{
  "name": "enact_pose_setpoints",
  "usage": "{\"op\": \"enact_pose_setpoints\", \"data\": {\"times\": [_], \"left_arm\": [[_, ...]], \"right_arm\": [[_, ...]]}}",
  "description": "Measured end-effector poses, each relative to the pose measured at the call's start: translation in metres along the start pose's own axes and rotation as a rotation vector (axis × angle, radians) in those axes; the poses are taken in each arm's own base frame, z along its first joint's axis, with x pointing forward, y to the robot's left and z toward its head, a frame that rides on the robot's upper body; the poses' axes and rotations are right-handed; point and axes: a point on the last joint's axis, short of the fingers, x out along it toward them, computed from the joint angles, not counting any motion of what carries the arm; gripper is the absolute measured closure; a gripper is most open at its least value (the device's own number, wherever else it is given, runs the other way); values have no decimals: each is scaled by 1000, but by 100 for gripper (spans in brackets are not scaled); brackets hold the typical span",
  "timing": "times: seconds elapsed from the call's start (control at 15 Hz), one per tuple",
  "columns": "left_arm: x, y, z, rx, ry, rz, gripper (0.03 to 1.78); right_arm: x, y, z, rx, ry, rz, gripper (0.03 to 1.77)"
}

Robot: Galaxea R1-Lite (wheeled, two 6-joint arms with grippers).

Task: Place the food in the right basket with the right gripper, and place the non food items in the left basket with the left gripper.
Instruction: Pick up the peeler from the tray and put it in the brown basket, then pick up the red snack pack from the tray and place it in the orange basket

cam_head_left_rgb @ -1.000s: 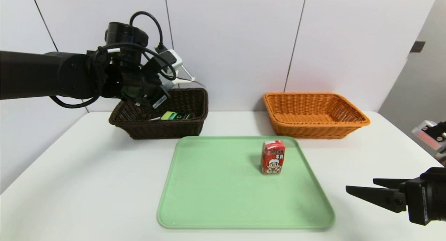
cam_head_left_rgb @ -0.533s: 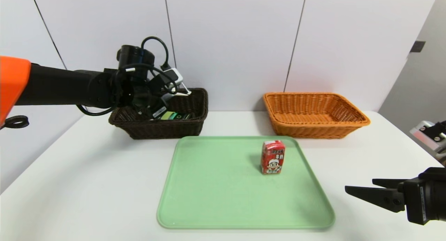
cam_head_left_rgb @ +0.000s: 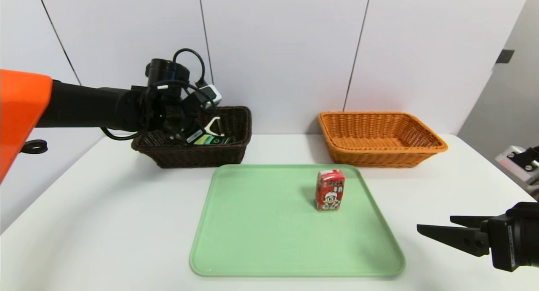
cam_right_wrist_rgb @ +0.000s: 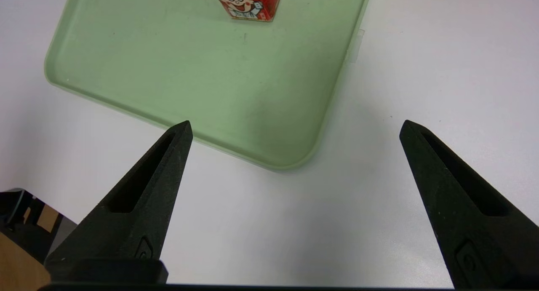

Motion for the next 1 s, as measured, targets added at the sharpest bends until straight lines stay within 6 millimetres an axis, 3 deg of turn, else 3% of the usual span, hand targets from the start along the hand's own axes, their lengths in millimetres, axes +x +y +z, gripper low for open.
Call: {"op": "enact_pose_setpoints", "data": {"times": [0.2,0.53,0.8,1.0], "left_arm": [[-10,17,13,-111,-54,50,62],[-47,44,29,-466,-99,116,37],[-78,31,11,-703,76,31,27],[-100,2,-7,-765,200,-28,22]], "right_arm": [[-1,0,0,1,-3,-3,10],[-3,1,1,-5,-17,-2,10],[-3,3,9,-19,-29,8,10],[3,7,20,-35,-29,29,10]]}}
